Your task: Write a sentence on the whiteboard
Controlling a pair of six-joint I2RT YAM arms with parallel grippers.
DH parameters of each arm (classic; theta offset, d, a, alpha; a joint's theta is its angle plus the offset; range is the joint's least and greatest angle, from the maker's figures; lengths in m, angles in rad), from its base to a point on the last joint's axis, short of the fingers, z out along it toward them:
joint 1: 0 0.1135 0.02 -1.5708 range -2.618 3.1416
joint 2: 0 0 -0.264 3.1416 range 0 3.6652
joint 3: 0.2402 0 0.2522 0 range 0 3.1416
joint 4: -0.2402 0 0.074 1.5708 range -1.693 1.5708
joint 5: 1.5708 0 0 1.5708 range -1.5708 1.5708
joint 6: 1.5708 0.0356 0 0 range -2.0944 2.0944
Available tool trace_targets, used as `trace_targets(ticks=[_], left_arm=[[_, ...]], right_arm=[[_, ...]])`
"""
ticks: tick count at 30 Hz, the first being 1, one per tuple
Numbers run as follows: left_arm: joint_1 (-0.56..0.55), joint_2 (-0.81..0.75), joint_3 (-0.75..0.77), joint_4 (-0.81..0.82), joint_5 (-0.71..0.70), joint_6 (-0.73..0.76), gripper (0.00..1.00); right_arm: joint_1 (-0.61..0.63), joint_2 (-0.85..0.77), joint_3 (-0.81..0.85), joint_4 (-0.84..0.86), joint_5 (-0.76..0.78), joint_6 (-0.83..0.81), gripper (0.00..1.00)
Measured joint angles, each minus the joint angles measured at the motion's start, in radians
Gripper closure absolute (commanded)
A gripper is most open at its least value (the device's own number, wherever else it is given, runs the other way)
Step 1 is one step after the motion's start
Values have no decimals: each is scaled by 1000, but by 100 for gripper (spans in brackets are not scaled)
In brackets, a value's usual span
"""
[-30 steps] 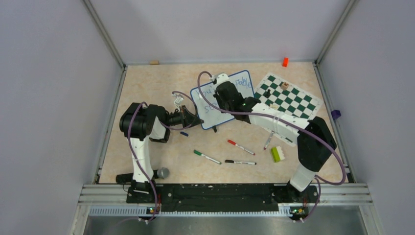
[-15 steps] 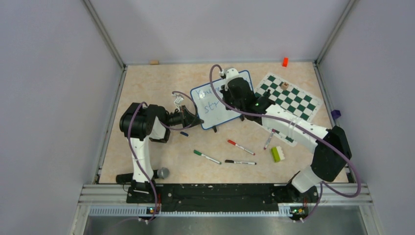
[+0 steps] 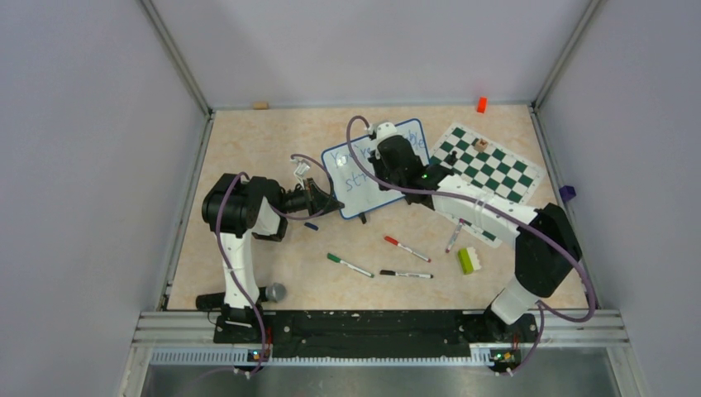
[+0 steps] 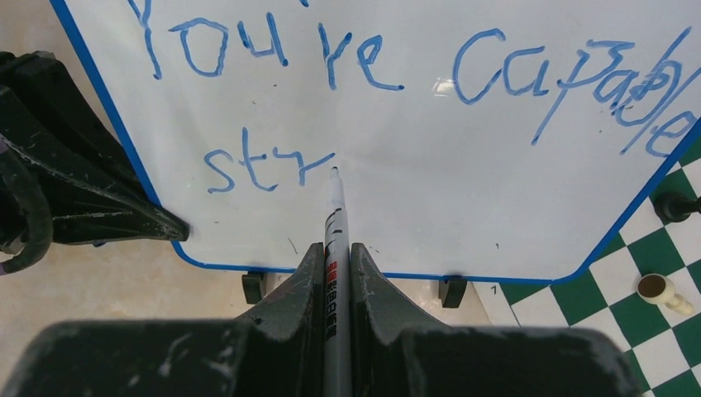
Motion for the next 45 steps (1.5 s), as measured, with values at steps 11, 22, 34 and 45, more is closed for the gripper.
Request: trace_targets(ticks=[11,22,34,45], left_arm=[[0,0,0,0,0,0,94],[0,0,0,0,0,0,94],[0,0,0,0,0,0,94],[0,0,0,0,0,0,94]], right_arm=[[0,42,-2,11,26,-1,100],[0,58,-2,17,52,-2,100],[0,58,-3,17,7,-9,100],[0,58,-6,-29,46,-20,100]])
